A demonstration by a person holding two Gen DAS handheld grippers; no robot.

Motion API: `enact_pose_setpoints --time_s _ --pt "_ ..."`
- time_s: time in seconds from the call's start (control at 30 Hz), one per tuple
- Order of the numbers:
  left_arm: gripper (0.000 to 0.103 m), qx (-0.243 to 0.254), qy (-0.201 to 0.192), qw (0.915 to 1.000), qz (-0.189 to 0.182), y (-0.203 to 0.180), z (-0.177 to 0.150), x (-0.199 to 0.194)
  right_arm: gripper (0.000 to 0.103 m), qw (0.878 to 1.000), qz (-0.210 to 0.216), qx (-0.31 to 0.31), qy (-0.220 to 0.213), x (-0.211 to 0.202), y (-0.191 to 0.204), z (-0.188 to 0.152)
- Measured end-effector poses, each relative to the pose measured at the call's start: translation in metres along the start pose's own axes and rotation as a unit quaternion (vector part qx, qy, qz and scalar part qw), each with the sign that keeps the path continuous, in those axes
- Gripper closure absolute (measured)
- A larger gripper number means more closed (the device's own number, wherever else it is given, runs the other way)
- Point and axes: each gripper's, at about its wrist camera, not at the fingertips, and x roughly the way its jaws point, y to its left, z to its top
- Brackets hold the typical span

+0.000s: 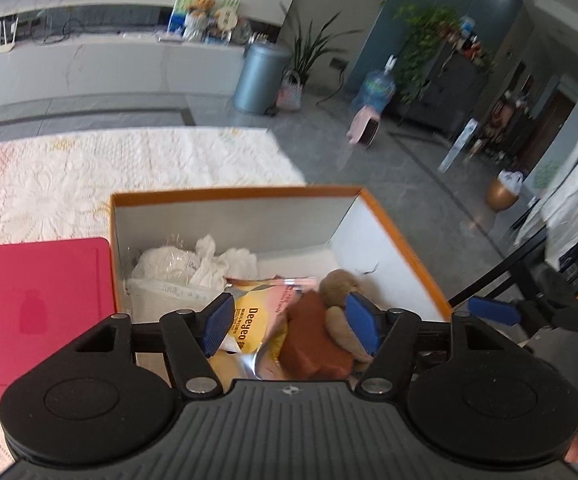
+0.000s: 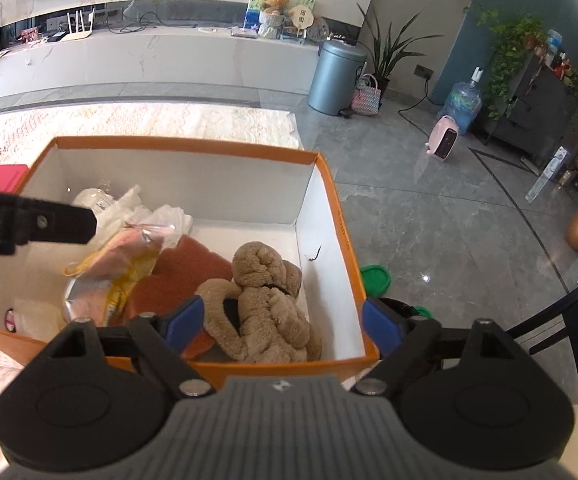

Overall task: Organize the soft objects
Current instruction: 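Open both grippers to drop the packet and bear in the box, then withdraw both tools from the box back over the bed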

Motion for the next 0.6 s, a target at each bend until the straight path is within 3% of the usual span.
enact_pose_setpoints --time_s 0.37,0.6 --pt "0.028 0.034 -0.077 0.9964 -0.007 0.011 -0.028 -0.081 0.015 0.995 0.049 0.062 -0.068 -0.069 0.044 -0.03" --pt "0.03 0.043 -0.116 0.9917 0.034 0.041 -0.051 -0.127 0.015 0.986 0.093 0.099 -0.094 -0.093 0.089 -0.048"
